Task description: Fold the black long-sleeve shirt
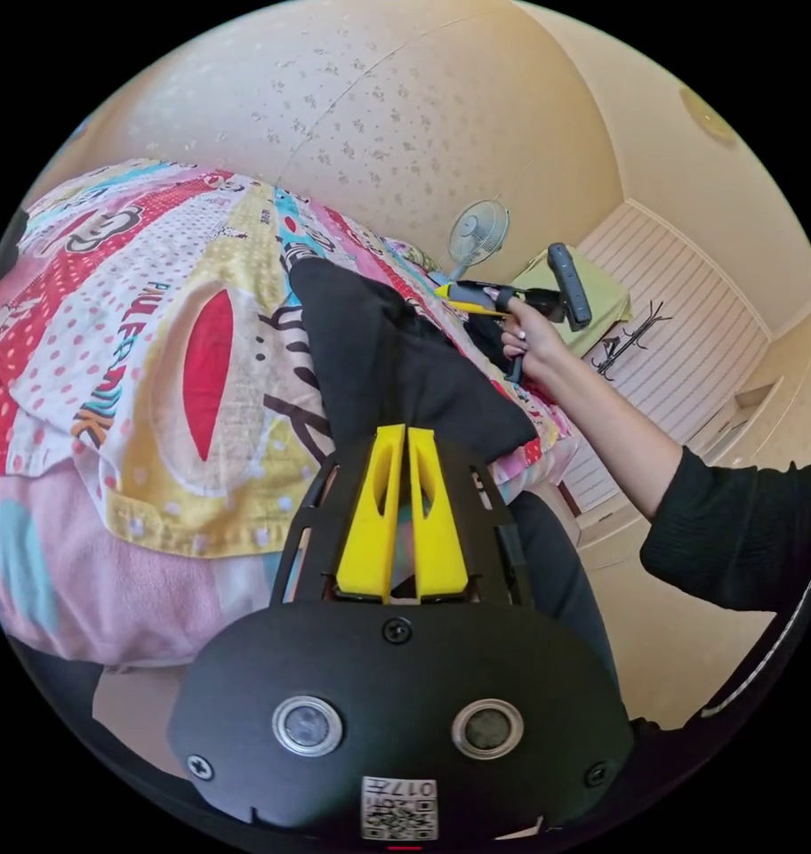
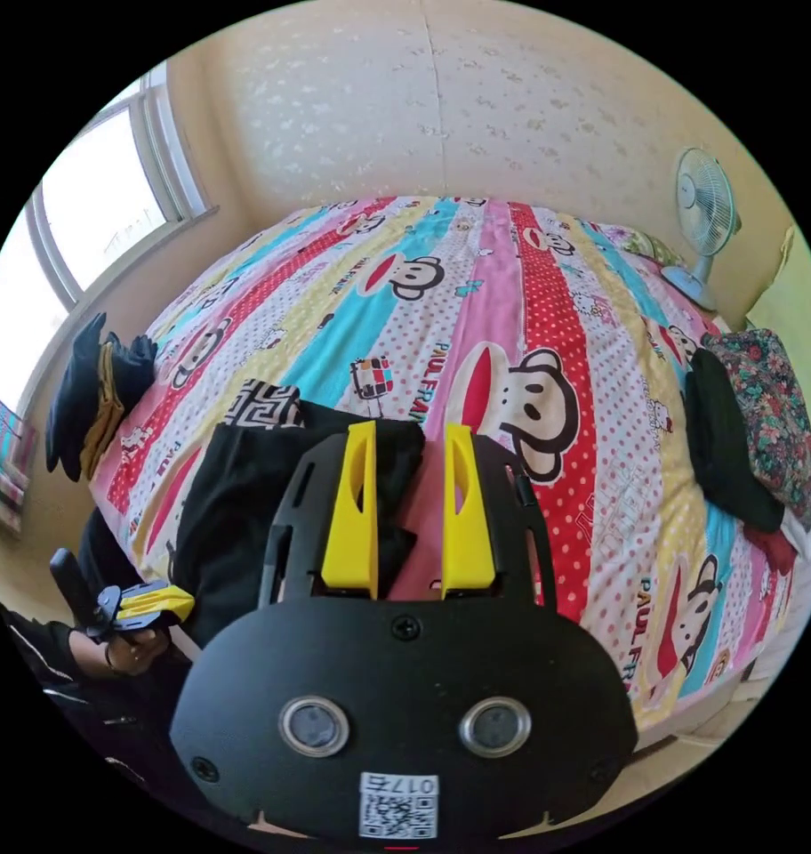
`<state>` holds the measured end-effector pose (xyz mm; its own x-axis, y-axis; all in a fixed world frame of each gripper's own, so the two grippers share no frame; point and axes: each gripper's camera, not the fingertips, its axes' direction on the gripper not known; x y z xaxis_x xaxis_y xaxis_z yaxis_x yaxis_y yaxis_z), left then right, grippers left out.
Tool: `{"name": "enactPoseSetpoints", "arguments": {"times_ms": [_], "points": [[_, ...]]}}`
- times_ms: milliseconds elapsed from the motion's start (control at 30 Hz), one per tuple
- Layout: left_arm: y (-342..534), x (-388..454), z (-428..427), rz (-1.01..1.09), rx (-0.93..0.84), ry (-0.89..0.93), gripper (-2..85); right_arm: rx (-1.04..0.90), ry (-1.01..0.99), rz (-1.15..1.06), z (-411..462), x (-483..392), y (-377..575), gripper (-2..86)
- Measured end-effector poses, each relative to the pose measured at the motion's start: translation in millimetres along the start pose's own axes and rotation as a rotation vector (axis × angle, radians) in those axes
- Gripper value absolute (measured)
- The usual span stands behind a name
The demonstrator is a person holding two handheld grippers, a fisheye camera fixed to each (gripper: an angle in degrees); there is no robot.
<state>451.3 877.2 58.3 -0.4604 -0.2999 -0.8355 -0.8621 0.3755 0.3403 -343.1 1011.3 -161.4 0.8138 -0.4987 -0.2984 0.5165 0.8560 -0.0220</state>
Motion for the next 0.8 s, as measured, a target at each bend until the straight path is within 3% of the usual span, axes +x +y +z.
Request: {"name": "enactPoseSetpoints", "arguments": {"times_ms": [133, 200, 267, 400, 500, 567, 700, 733, 800], "points": [[-7.0, 27.2, -14.1, 0.123, 0.034, -0.065, 5.7, 0.007, 0.041, 0.016, -17.6, -6.8, 41.9, 9.9], [-6.2, 32.9, -22.8, 0.144, 0.08, -0.086, 7.0, -0.132, -0.178, 0.091, -14.4, -11.7, 68.8, 9.1], [-3.2, 34.7, -29.8, 0.152, 0.117, -0.13, 7.8, -0.15, -0.302, 0.15, -19.6, -22.7, 100.3, 8.0], [0.0, 17.5, -13.5, 0.121, -0.015, -0.172, 7.2, -0.023, -0.062, 0.159, -19.7, -35.9, 177.4, 3.2], [3.4, 8.7, -25.7, 0.103, 0.023, -0.205, 6.5, -0.07, -0.19, 0.352, -34.2, -6.4, 189.6, 3.2], [2.7, 9.9, -34.9, 0.081, 0.035, -0.299, 8.3, -0.049, -0.155, 0.376, -56.4, -9.5, 188.0, 3.9], [2.3, 24.2, -59.2, 0.217, 0.189, -0.147, 7.4, 0.133, -0.103, 0.21, -79.9, -43.5, 187.7, 3.6], [1.8, 25.4, -59.4, 0.231, 0.205, -0.094, 7.2, 0.105, -0.098, 0.199, -73.2, -44.9, 187.3, 3.6], [0.6, 23.1, -48.4, 0.222, 0.152, -0.081, 7.2, -0.139, -0.062, 0.233, -30.2, -37.7, 190.7, 3.7]]}}
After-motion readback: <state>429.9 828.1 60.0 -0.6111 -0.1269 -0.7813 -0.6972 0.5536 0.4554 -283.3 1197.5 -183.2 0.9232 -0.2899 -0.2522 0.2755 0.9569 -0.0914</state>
